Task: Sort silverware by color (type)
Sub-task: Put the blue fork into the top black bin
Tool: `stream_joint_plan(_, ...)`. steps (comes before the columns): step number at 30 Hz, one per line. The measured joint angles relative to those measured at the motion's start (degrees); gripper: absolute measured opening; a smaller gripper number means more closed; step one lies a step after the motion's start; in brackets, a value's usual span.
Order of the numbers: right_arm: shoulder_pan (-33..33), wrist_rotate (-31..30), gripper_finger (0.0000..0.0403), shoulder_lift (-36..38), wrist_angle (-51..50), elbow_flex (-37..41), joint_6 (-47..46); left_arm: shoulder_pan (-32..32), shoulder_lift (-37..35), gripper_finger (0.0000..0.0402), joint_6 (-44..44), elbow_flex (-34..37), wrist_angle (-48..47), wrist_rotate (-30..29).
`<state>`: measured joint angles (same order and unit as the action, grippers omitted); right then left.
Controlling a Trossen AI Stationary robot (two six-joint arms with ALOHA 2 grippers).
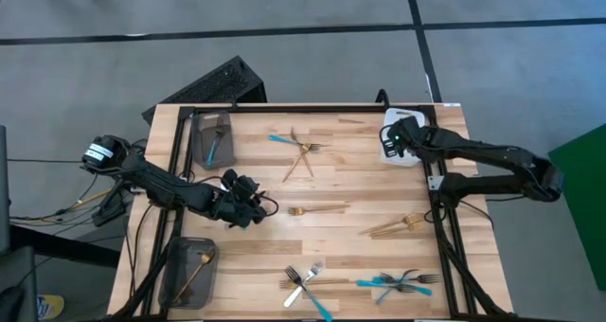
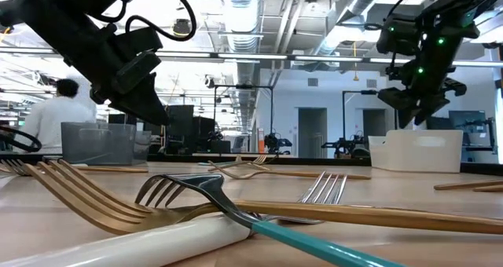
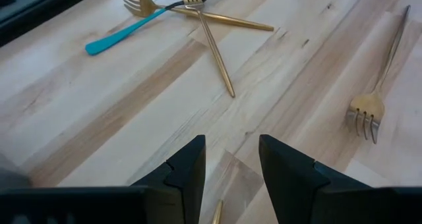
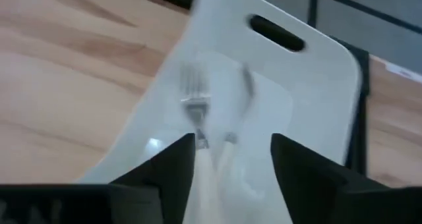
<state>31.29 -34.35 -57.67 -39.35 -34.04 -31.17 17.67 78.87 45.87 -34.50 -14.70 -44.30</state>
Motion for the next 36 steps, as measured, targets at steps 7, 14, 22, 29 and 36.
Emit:
stream_joint_plan(7, -9.6, 1.9, 0.0239, -1.8, 18.8, 0.0, 0.3, -0.1, 0.0, 0.0130, -0.6, 0.0, 0.3, -3.9)
stream_joint_plan(14, -14.1, 13.7, 0.0239, -14.5, 50.8, -1.1, 11.6, -0.6, 0.0, 0.0130, -0.2, 0.0, 0.4, -3.3)
stream_joint_plan(22, -11.5, 20.5, 0.0227, -32.7, 45.3, -16.1, 15.0, -0.6, 0.0, 0.0130, -2.1, 0.0, 0.0, -3.1)
stream_joint_plan(29, -9.7, 25.8, 0.0216, -45.7, 32.0, -32.1, 24.0, -0.6, 0.0, 0.0130, -1.5, 1.0, -0.1, -3.0)
stream_joint_plan(36, -7.3, 29.0, 0.0198, -53.9, 23.2, -41.5, 26.6, -0.6, 0.0, 0.0130, 3.9, 4.6, 0.5, -2.1)
